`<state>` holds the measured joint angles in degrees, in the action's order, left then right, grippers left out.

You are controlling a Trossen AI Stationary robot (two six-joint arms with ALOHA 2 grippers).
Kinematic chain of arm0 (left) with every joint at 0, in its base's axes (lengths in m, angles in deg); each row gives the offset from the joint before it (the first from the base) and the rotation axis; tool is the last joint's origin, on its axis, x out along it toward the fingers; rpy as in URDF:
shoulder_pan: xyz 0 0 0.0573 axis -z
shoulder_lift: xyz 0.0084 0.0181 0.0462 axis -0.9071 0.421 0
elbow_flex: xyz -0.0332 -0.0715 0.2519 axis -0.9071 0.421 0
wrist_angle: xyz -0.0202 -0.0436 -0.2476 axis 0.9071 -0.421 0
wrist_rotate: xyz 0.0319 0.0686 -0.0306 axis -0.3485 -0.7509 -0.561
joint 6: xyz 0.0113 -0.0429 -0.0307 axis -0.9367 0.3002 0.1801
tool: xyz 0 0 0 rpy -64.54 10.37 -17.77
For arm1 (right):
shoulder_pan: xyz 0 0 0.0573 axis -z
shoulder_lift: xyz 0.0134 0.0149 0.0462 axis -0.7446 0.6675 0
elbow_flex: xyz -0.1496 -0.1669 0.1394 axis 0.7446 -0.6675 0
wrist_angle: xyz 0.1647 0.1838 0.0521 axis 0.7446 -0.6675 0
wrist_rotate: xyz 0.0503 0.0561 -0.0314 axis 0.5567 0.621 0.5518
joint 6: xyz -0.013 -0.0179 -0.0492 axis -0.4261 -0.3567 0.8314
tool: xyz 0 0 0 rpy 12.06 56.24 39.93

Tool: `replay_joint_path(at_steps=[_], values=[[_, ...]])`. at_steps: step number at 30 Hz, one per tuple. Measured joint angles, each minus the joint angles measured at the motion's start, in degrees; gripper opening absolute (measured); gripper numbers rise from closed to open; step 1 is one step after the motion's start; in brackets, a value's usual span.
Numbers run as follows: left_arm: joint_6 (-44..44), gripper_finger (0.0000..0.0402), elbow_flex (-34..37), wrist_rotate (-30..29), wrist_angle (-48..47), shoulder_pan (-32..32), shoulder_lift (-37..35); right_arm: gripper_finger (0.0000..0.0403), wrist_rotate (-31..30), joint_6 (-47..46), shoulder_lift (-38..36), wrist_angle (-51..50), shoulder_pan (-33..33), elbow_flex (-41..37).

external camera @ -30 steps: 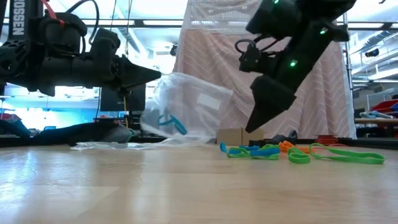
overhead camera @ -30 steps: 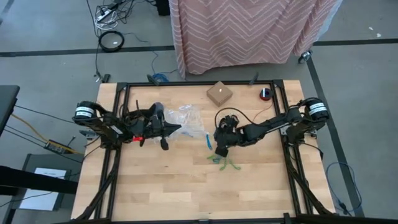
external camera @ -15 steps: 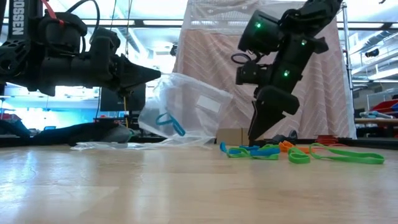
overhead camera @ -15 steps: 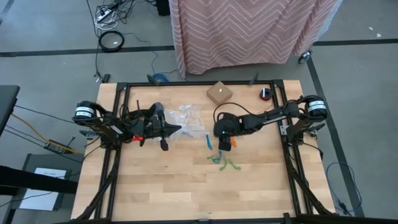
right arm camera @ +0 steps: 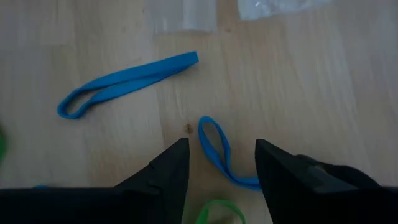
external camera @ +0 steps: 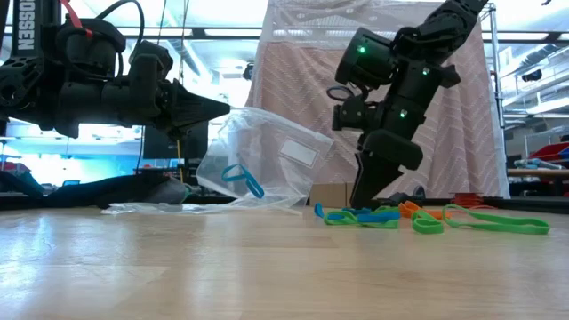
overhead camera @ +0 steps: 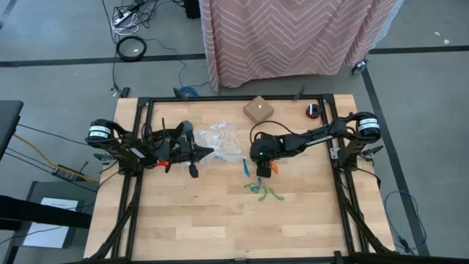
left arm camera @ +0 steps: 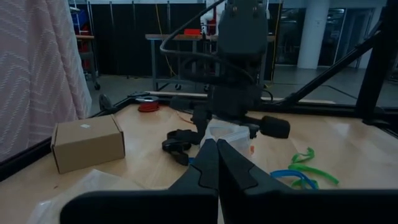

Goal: Sort rubber bands
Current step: Put the blue rubber band into the transparent zip bag

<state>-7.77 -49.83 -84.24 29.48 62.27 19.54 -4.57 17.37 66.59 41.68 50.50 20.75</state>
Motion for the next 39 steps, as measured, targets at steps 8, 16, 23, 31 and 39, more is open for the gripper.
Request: replay_joint_path(at_steps=[8,16,23,31,39], values=[[0.4,0.0000,0.0,0.3,-0.2,0.0,0.0,0.0105,-1.7,0.7,3.4,-0.1,-0.2,1.8],[0.7,0.0000,0.0,0.4,-0.7,0.0,0.0,0.0003,-8.7,2.0,2.1,-2.7,-0.1,4.8],[1.7,0.0000,0.0,0.4,-0.9,0.0,0.0,0.0000,-21.7,1.1,0.2,-8.5,-1.8,9.6],[1.9,0.0000,0.0,0.4,-0.7,0.0,0.0,0.0000,-27.7,-4.8,-9.9,2.1,-6.2,12.5],[2.1,0.0000,0.0,0.4,-0.3,0.0,0.0,0.0000,-24.2,3.7,-6.7,30.2,-13.0,12.5]])
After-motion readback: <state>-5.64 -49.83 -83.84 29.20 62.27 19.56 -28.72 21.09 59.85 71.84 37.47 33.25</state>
